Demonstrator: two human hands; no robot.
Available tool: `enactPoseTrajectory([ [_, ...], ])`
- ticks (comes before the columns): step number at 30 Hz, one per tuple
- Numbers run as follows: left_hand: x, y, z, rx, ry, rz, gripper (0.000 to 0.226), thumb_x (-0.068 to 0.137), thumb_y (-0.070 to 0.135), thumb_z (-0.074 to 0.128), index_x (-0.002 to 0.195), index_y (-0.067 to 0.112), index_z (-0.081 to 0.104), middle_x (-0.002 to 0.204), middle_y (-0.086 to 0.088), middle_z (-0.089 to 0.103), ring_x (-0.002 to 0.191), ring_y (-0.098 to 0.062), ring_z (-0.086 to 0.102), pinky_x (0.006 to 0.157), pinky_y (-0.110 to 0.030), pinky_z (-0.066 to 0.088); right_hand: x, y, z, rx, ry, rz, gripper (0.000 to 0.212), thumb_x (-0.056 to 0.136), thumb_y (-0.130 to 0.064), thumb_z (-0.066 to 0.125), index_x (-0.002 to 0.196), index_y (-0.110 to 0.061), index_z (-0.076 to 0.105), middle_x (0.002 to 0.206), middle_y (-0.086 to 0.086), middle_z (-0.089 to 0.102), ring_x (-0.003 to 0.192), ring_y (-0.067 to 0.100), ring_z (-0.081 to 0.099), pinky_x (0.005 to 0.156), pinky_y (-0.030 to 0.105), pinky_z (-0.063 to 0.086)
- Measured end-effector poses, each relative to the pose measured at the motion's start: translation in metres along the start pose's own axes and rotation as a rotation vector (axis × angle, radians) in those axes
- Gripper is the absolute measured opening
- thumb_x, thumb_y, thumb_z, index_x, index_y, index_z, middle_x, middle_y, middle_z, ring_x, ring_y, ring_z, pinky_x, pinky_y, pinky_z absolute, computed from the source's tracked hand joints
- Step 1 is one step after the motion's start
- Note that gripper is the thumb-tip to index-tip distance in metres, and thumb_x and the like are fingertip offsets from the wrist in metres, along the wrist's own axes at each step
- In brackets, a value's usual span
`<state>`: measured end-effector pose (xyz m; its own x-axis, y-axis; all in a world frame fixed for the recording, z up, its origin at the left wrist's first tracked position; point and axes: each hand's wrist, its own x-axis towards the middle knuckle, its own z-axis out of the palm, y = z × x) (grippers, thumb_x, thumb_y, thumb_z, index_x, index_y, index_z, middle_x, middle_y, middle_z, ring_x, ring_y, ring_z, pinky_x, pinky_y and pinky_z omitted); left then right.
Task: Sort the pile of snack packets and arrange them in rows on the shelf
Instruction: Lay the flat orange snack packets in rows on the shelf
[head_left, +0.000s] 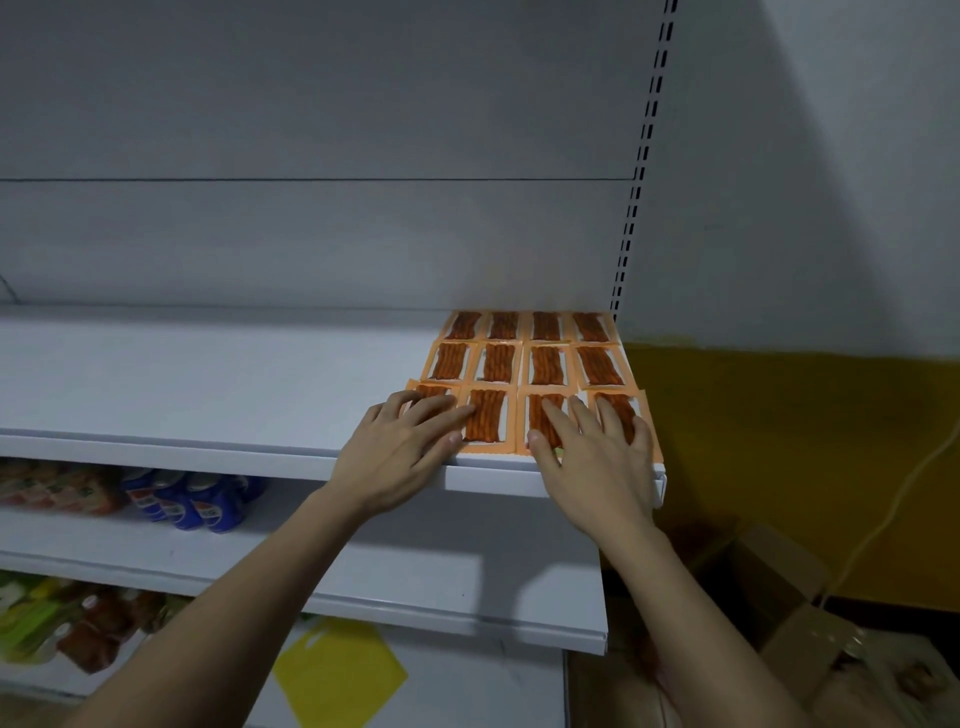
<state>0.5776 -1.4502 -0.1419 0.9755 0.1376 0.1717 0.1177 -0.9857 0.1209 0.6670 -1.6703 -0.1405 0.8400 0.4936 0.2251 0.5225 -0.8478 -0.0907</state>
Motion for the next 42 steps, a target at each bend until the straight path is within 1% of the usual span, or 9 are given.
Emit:
enactPoseTrajectory([
  [6,0.000,0.000,0.002,-0.004,0.041,0.010,0.069,0.094,0.064,0.004,0.150,0.040,0.037,0.158,0.013,0.037,0.147,-0.018,0.027,0.118,-0.044,0.028,0.001,0.001,0.001,0.011,-0.014,-0.003,0.064,0.098,-0.059,0.008,0.153,-0.035,0.029,0.158,-0.005,0.033,0.149,0.022,0.021,0.118,0.053,0.014],
  [11,0.000,-0.002,0.004,-0.080,0.046,0.027,0.083,0.088,0.076,-0.005,0.154,0.040,0.030,0.163,0.012,0.028,0.150,-0.016,0.021,0.120,-0.045,0.027,0.005,0.002,-0.008,0.050,-0.125,0.018,0.057,0.100,-0.060,0.015,0.154,-0.038,0.022,0.162,-0.007,0.022,0.151,0.020,0.012,0.120,0.055,0.008],
  [13,0.001,-0.005,0.004,-0.162,0.081,0.004,0.079,0.090,0.073,-0.001,0.152,0.039,0.035,0.162,0.012,0.029,0.149,-0.013,0.021,0.119,-0.044,0.029,0.007,-0.007,-0.018,0.071,-0.075,0.040,0.055,0.101,-0.059,0.017,0.152,-0.040,0.026,0.162,-0.007,0.024,0.150,0.020,0.014,0.120,0.055,0.007],
  [15,0.002,-0.006,-0.001,-0.291,0.118,-0.039,0.073,0.093,0.068,0.006,0.148,0.035,0.041,0.159,0.011,0.034,0.147,-0.013,0.024,0.117,-0.043,0.031,0.013,-0.024,-0.032,0.090,0.029,0.048,0.052,0.102,-0.056,0.022,0.149,-0.038,0.035,0.157,-0.006,0.034,0.147,0.019,0.024,0.120,0.052,0.013],
  [18,-0.001,-0.018,-0.018,-0.398,0.111,-0.086,0.055,0.103,0.058,0.020,0.144,0.033,0.047,0.151,0.009,0.045,0.142,-0.015,0.031,0.115,-0.042,0.032,0.030,-0.070,-0.050,0.202,0.074,-0.009,0.045,0.103,-0.049,0.035,0.140,-0.029,0.048,0.141,-0.002,0.054,0.129,0.020,0.048,0.106,0.043,0.042],
  [21,-0.017,-0.068,-0.047,-0.335,0.042,-0.166,0.045,0.104,0.053,0.030,0.139,0.034,0.051,0.145,0.005,0.053,0.136,-0.020,0.040,0.110,-0.042,0.034,0.052,-0.141,-0.052,0.258,-0.037,-0.096,0.035,0.101,-0.042,0.042,0.129,-0.027,0.057,0.125,-0.001,0.064,0.110,0.021,0.060,0.089,0.040,0.052],
  [25,-0.068,-0.201,-0.096,-0.166,-0.034,-0.376,0.042,0.101,0.054,0.041,0.133,0.032,0.056,0.137,0.001,0.060,0.125,-0.023,0.051,0.100,-0.040,0.044,0.072,-0.272,-0.047,0.320,-0.162,-0.204,0.027,0.097,-0.041,0.045,0.111,-0.028,0.064,0.111,-0.002,0.069,0.099,0.024,0.061,0.085,0.039,0.052],
  [31,-0.194,-0.380,-0.173,-0.164,0.067,-0.654,0.035,0.100,0.049,0.046,0.124,0.030,0.061,0.120,0.006,0.066,0.100,-0.016,0.058,0.081,-0.033,0.049,0.090,-0.477,-0.065,0.437,-0.209,-0.439,0.025,0.096,-0.039,0.047,0.093,-0.021,0.065,0.087,-0.005,0.068,0.083,0.023,0.063,0.075,0.036,0.052],
  [42,-0.319,-0.578,-0.262,-0.096,0.220,-0.921,0.030,0.100,0.053,0.044,0.108,0.031,0.063,0.101,0.009,0.070,0.086,-0.010,0.062,0.078,-0.038,0.057,0.094,-0.784,-0.063,0.450,-0.321,-0.816,0.026,0.094,-0.036,0.049,0.090,-0.018,0.068,0.086,-0.002,0.070,0.082,0.020,0.066,0.077,0.040,0.056],
])
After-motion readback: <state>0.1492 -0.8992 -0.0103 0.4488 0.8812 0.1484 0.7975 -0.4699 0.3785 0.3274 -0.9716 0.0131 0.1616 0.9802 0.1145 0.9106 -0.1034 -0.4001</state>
